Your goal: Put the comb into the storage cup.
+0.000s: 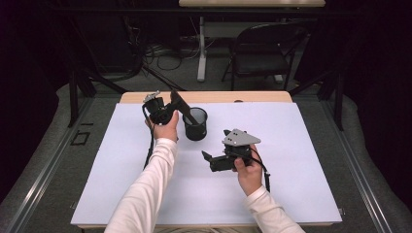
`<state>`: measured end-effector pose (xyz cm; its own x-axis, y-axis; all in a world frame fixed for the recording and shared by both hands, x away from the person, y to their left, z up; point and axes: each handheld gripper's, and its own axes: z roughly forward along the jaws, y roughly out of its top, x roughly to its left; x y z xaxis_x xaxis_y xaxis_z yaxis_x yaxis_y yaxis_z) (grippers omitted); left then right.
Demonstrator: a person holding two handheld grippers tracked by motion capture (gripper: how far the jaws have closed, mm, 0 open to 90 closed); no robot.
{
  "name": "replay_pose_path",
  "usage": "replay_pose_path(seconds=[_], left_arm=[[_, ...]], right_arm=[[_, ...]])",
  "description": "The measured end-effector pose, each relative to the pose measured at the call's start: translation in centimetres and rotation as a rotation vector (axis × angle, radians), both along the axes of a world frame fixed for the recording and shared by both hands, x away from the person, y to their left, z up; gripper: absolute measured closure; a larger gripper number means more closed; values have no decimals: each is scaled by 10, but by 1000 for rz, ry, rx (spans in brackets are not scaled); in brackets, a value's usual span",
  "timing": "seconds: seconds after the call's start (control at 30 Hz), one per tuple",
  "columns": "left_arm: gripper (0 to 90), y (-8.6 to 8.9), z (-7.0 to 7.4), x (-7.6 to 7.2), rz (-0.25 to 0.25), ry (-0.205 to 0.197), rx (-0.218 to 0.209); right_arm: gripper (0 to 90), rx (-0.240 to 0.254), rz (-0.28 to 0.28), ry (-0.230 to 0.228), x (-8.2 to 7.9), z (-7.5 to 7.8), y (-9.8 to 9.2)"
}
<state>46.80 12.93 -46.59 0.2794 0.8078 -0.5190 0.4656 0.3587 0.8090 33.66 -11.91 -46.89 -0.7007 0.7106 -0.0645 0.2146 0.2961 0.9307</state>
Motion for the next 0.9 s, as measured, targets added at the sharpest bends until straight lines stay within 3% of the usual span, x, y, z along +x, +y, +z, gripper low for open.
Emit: replay_pose_path(seconds=[0.3,0.9], left_arm=[[839,7,-5,0,30,26,-40],[835,12,-8,1,47,45,-52]], right_arm=[[4,-3,3,-3,0,0,0],[8,-6,5,-3,0,0,1]])
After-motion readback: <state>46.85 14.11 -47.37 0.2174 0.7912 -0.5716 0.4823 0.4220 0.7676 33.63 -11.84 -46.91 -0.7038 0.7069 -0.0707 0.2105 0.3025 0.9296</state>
